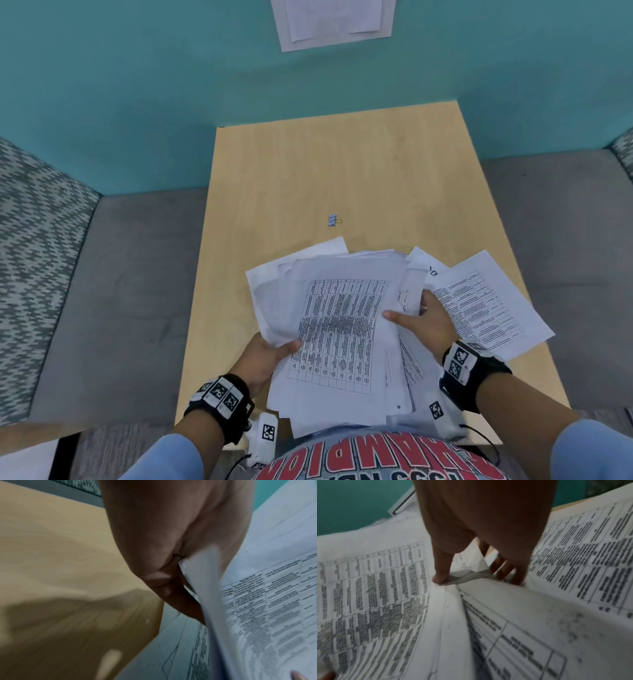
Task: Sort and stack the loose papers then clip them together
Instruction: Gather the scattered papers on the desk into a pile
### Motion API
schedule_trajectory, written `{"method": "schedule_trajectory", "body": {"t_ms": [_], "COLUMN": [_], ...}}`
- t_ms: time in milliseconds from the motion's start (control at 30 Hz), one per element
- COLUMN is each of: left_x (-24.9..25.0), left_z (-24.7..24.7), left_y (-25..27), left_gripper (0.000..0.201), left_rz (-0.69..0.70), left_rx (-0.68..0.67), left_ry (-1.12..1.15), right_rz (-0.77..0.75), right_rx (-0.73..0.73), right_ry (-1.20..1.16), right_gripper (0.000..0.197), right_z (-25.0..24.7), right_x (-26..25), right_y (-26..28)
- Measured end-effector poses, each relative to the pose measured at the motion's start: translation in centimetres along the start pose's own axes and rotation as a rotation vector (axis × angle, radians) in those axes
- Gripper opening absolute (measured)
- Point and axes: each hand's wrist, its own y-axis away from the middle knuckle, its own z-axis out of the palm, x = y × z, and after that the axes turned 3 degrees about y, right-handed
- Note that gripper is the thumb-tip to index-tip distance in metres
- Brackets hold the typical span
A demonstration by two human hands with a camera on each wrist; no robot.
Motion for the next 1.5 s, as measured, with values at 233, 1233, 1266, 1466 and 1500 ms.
{"method": "schedule_trajectory", "body": {"t_ms": [233,1233,1266,1466,1500], "left_x": [4.8,12.5,12.3,12.0,12.3], "left_z": [-0.9,8.0,8.1,7.7,7.8], "left_y": [1.7,5.9,5.7,4.6,4.6], "left_gripper": [0.049,0.024,0.026,0.023,0.023], "left_rz": [0.090,0.544,0.541,0.503,0.512], "left_rx": [-0.054,0.155,0.138,0.191,0.203], "left_ry": [-0.015,-0.195,-0.223,-0.173,-0.141], "right_rz": [-0.059,-0.574,-0.556,-0.483,-0.538], "right_rx": [-0.338,-0.004,-0.004,0.054,0.068], "right_ry": [-0.388,-0.149,-0.140,-0.112,-0.135], "right_gripper": [0.044,0.015,0.020,0.014,0.012], "right_z": [-2.7,-5.1,-5.1,-4.3,-4.2], "right_x": [-6.3,-11.6,-11.0,-10.7,-11.3], "right_y": [2.4,9.3,8.7,7.2,7.6]}}
